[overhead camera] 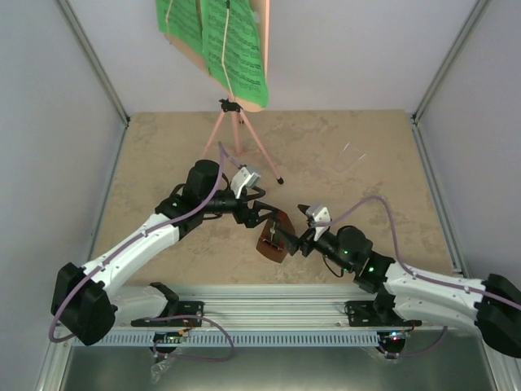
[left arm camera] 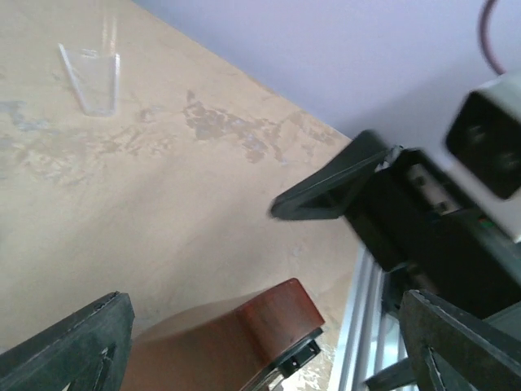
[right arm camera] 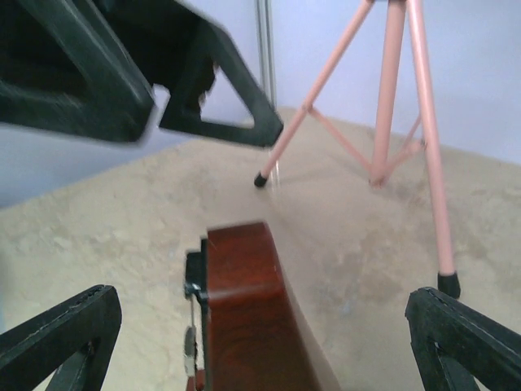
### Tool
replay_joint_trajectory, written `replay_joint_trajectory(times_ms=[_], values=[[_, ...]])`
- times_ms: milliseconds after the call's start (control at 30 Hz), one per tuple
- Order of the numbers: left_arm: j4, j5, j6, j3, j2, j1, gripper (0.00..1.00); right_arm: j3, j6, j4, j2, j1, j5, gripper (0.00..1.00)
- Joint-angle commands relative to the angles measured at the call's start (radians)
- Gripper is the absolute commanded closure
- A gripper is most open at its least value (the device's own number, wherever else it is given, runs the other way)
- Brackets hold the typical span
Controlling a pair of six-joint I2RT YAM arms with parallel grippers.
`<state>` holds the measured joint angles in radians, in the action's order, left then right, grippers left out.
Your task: Pack up the instrument practice props
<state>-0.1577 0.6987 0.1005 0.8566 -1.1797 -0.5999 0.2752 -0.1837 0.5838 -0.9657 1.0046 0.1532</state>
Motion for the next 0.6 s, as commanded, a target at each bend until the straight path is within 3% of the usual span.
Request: replay_joint_trajectory(times_ms=[0, 167, 267, 367, 567], values=[[0.035, -0.097, -0.005, -0.032, 0.059, -0.007, 0.08, 0.017, 0.025, -0.143, 0.17, -0.005, 0.003, 0.02], [0.086, -0.144, -0.006, -0.072, 0.14, -0.006, 0.04, 0.085, -0.014, -0.394, 0.367, -0.045, 0.158, 0.02], [0.053, -0.189, -0.045, -0.057, 0.144, -0.006, 0.03, 0.171, -0.048, -0.556, 0.372, -0.154, 0.194, 0.03], [0.053, -0.246, -0.033, -0.034, 0.135, -0.006, 0.03, 0.306, -0.084, -0.736, 0.253, -0.342, 0.054, 0.02], [0.04, -0.67, 0.051, -0.011, 0.177, 0.035, 0.01, 0.435, -0.197, -0.778, -0.058, -0.728, -0.25, 0.02]])
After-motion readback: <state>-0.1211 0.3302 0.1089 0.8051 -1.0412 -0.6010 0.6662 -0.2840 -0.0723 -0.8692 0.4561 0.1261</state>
